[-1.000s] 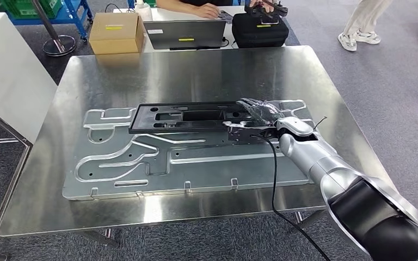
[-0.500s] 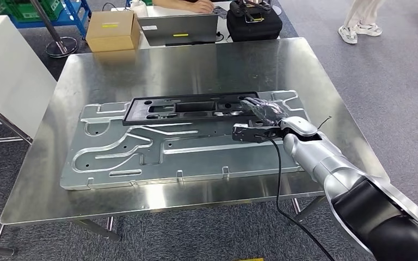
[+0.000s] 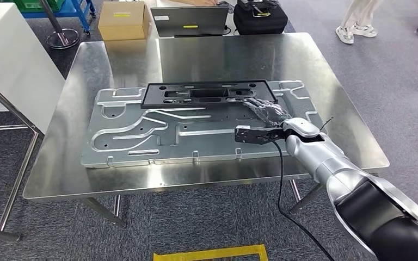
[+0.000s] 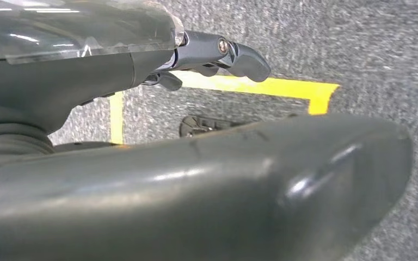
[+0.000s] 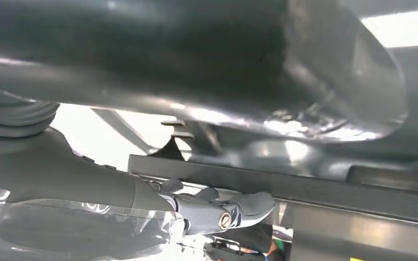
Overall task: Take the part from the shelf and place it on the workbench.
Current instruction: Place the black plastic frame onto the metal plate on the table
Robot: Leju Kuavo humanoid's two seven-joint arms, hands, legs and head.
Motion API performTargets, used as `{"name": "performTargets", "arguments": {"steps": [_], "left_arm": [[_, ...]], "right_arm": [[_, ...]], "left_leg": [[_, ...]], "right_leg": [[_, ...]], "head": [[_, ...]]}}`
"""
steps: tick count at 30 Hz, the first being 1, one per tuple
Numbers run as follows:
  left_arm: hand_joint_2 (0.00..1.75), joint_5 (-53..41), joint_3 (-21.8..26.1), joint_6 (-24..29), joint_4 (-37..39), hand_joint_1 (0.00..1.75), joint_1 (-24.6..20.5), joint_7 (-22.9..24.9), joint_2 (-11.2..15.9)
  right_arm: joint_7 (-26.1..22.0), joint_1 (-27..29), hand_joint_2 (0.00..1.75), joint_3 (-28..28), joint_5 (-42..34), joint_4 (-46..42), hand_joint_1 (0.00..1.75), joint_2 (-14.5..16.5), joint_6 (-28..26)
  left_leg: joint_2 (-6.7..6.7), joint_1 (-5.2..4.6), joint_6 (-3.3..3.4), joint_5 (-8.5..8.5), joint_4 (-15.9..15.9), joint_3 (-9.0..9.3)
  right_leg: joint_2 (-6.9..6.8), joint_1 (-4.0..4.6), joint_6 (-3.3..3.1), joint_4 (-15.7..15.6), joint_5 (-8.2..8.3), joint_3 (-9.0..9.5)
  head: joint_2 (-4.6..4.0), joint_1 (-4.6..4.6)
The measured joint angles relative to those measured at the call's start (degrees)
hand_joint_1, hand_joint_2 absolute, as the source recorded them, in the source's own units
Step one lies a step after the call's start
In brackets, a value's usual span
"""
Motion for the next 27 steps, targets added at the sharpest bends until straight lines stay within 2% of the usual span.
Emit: {"name": "performTargets", "arguments": {"steps": [2, 3, 4, 6, 7, 8, 10, 11, 12, 13, 14, 15, 16, 17, 18, 19, 21, 22, 23, 25, 26, 27], "left_arm": [[0.0, -0.01, 0.0, 0.01, 0.0, 0.0, -0.01, 0.0, -0.1], [0.0, -0.05, -0.01, 0.02, 0.0, 0.0, 0.0, -0.01, -0.14], [0.0, -0.09, -0.01, 0.02, 0.0, 0.0, 0.03, -0.01, -0.2], [0.0, -0.15, -0.02, 0.03, 0.0, 0.0, 0.16, -0.01, -0.19], [0.0, -0.15, -0.02, 0.04, 0.0, 0.0, 0.22, -0.01, -0.19], [0.0, -0.15, -0.02, 0.05, 0.0, 0.0, 0.26, -0.01, -0.17], [0.0, -0.15, -0.02, 0.07, 0.0, 0.0, 0.27, -0.03, -0.17], [0.0, -0.16, -0.02, 0.08, 0.0, 0.0, 0.27, -0.05, -0.17], [0.0, -0.16, -0.02, 0.08, 0.0, 0.0, 0.28, -0.08, -0.16], [0.0, -0.18, -0.02, 0.08, 0.0, 0.0, 0.3, -0.1, -0.16], [0.0, -0.22, -0.02, 0.08, 0.0, 0.0, 0.29, -0.1, -0.16], [0.0, -0.26, -0.02, 0.08, 0.0, 0.0, 0.25, -0.1, -0.16], [0.0, -0.31, -0.02, 0.08, 0.0, 0.0, 0.14, -0.08, -0.16], [0.0, -0.34, -0.02, 0.08, 0.0, 0.0, 0.0, -0.05, -0.15], [0.0, -0.34, -0.02, 0.09, 0.0, 0.0, -0.09, -0.01, -0.15], [0.0, -0.34, -0.02, 0.11, 0.0, 0.0, -0.17, 0.05, -0.14], [0.0, -0.34, -0.02, 0.15, 0.0, 0.0, -0.18, 0.23, -0.13], [0.0, -0.34, -0.02, 0.17, 0.0, 0.0, -0.22, 0.3, -0.13], [0.0, -0.33, -0.02, 0.18, 0.0, 0.0, -0.25, 0.35, -0.13], [0.0, -0.32, -0.02, 0.21, 0.0, 0.0, -0.24, 0.33, -0.14], [0.0, -0.31, -0.02, 0.23, 0.0, 0.0, -0.17, 0.28, -0.14], [0.0, -0.29, -0.02, 0.26, 0.0, 0.0, -0.09, 0.22, -0.14]], "right_arm": [[0.02, -0.24, 0.0, 0.08, -0.11, -0.09, 0.0, -0.01, 0.02], [0.02, -0.32, 0.0, 0.09, -0.18, -0.15, 0.0, -0.03, -0.02], [0.01, -0.36, 0.0, 0.11, -0.23, -0.21, 0.0, -0.09, -0.05], [-0.05, -0.28, 0.0, 0.19, -0.28, -0.26, 0.0, -0.22, -0.1], [-0.11, -0.25, 0.0, 0.23, -0.31, -0.27, 0.0, -0.26, -0.09], [-0.17, -0.2, 0.0, 0.26, -0.37, -0.28, 0.0, -0.26, -0.06], [-0.29, -0.19, 0.0, 0.32, -0.63, -0.32, 0.0, -0.33, 0.19], [-0.32, -0.16, 0.0, 0.34, -0.81, -0.32, 0.0, -0.44, 0.42], [-0.35, -0.12, 0.0, 0.38, -0.97, -0.32, 0.0, -0.59, 0.64], [-0.36, -0.07, 0.0, 0.42, -1.11, -0.32, 0.0, -0.73, 0.8], [-0.37, -0.03, 0.0, 0.45, -1.21, -0.32, 0.0, -0.87, 0.91], [-0.37, -0.02, 0.0, 0.48, -1.27, -0.35, 0.0, -0.97, 0.91], [-0.35, -0.03, 0.0, 0.49, -1.31, -0.44, 0.0, -1.03, 0.9], [-0.31, -0.06, 0.0, 0.5, -1.35, -0.55, 0.0, -1.11, 0.87], [-0.26, -0.11, 0.0, 0.51, -1.39, -0.66, 0.0, -1.16, 0.86], [-0.21, -0.16, 0.0, 0.52, -1.44, -0.75, 0.0, -1.19, 0.86], [-0.14, -0.18, 0.0, 0.63, -1.54, -0.77, 0.0, -1.21, 0.89], [-0.13, -0.18, 0.0, 0.7, -1.6, -0.77, 0.0, -1.24, 0.9], [-0.14, -0.2, 0.0, 0.79, -1.67, -0.75, 0.0, -1.29, 0.91], [-0.19, -0.28, 0.0, 0.94, -1.81, -0.72, 0.0, -1.41, 0.91], [-0.22, -0.3, 0.0, 1.02, -1.85, -0.71, 0.0, -1.43, 0.91], [-0.24, -0.29, 0.0, 1.1, -1.85, -0.7, 0.0, -1.44, 0.91]], "left_leg": [[-0.02, -0.19, -0.35, 0.59, 0.48, -0.89], [-0.02, -0.19, -0.6, 0.94, 0.55, -1.12], [-0.03, -0.19, -0.89, 1.37, 0.49, -1.29], [-0.14, -0.28, -1.49, 1.82, 0.37, -1.61], [-0.18, -0.32, -1.8, 0.88, 1.03, -2.06], [-0.2, -0.26, -2.16, -1.03, 2.67, -2.72], [-0.13, 0.28, -2.9, -6.71, 9.44, -4.67], [-0.11, 0.58, -3.25, -8.74, 13.3, -5.49], [-0.1, 0.83, -3.55, -9.58, 16.15, -5.79], [-0.09, 1.04, -3.78, -9.09, 17.18, -5.26], [-0.09, 1.21, -3.93, -7.67, 15.99, -3.66], [-0.09, 1.32, -3.98, -6.14, 12.9, -1.12], [-0.1, 1.35, -3.89, -5.39, 8.68, 1.96], [-0.14, 1.25, -3.62, -5.31, 4.41, 4.8], [-0.19, 1.09, -3.27, -5.59, 1.41, 6.62], [-0.22, 0.9, -2.91, -5.98, -0.31, 7.5], [-0.12, 0.8, -1.99, -5.19, -1.01, 7.17], [0.02, 0.87, -1.43, -4.54, -1.26, 6.83], [0.14, 0.97, -0.86, -3.74, -1.51, 6.28], [0.27, 0.93, -0.16, -2.21, -1.66, 4.7], [0.26, 0.83, -0.08, -1.53, -1.55, 3.75], [0.26, 0.74, -0.07, -0.9, -1.41, 2.8]], "right_leg": [[-0.01, 0.57, -0.85, -7.5, 0.33, 5.05], [0.0, 0.81, -1.14, -9.74, -0.03, 6.32], [0.0, 0.99, -1.35, -10.72, -0.24, 6.69], [-0.11, 0.75, -1.86, -11.3, 0.74, 6.15], [-0.23, 0.52, -2.22, -11.53, 1.36, 5.73], [-0.33, 0.25, -2.53, -11.77, 2.04, 5.2], [-0.43, 0.1, -2.85, -11.82, 3.28, 3.81], [-0.44, 0.08, -2.81, -11.79, 3.85, 3.07], [-0.46, 0.06, -2.72, -11.75, 4.43, 2.33], [-0.47, 0.02, -2.6, -11.69, 4.97, 1.61], [-0.47, -0.05, -2.42, -11.61, 5.5, 0.9], [-0.45, -0.12, -2.2, -11.51, 5.99, 0.27], [-0.42, -0.16, -1.93, -11.38, 6.44, -0.27], [-0.4, -0.18, -1.57, -11.28, 6.89, -0.69], [-0.4, -0.2, -1.2, -11.32, 7.38, -0.89], [-0.4, -0.24, -0.81, -11.45, 7.9, -1.01], [-0.32, -0.37, -0.03, -11.81, 8.73, -1.12], [-0.24, -0.37, 0.2, -11.34, 8.02, -1.51], [-0.16, -0.36, 0.32, -9.83, 6.2, -2.17], [-0.07, -0.28, 0.36, -3.21, 0.33, -4.34], [-0.05, -0.28, 0.42, 0.84, -2.04, -5.35], [-0.05, -0.27, 0.52, 4.07, -3.13, -5.87]], "head": [[0.0, 0.0], [0.0, 0.0], [0.0, 0.0], [0.0, 0.01], [0.0, 0.01], [0.0, 0.01], [0.0, 0.0], [0.0, 0.0], [0.0, 0.0], [0.0, 0.0], [0.0, 0.0], [0.0, 0.0], [0.0, 0.0], [0.0, 0.0], [0.0, 0.01], [0.0, 0.0], [0.0, 0.0], [0.0, 0.0], [0.0, 0.0], [0.0, 0.0], [0.0, 0.0], [0.0, 0.0]]}}
